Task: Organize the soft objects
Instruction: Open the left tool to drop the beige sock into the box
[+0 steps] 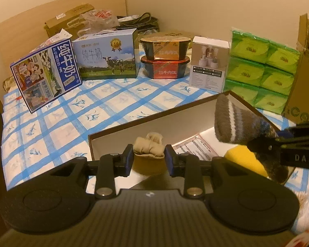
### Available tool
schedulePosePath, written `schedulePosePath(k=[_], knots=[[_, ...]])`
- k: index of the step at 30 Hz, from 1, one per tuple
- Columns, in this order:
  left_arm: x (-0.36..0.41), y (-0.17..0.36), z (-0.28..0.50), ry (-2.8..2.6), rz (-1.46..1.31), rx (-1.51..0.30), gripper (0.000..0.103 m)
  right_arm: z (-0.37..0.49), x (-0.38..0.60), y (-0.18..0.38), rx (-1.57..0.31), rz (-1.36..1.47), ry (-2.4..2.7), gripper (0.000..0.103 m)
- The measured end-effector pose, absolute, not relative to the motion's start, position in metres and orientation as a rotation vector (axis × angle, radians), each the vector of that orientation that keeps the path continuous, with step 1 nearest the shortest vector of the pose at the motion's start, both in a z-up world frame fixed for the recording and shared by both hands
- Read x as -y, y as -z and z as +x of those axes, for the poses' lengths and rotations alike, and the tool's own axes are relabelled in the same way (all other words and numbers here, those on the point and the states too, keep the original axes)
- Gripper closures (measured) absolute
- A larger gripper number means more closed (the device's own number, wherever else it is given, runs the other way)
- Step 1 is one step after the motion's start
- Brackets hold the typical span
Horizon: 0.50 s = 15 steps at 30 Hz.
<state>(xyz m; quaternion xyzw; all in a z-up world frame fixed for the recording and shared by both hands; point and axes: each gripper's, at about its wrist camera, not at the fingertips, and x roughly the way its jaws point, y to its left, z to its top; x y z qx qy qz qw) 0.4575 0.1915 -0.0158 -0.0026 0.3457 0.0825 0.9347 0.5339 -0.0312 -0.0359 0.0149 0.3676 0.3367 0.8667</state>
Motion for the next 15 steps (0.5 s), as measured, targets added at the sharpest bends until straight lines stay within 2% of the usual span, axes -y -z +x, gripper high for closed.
schedulePosePath(k=[1,3,15], knots=[[-0.194,0.016,0.46,-0.178,-0.013,-0.709,0.056,0.535,0.032,0.037,-0.774,0.037,-0.703,0.079],[-0.197,0.017,0.464,-0.199,-0.022,-0.716,0.042,0.538,0.032,0.038,-0.78,0.048,-0.701,0.079],[-0.206,0.024,0.457,-0.196,-0.052,-0.749,0.042,0.543,0.034,0.044,-0.796,0.084,-0.691,0.079]])
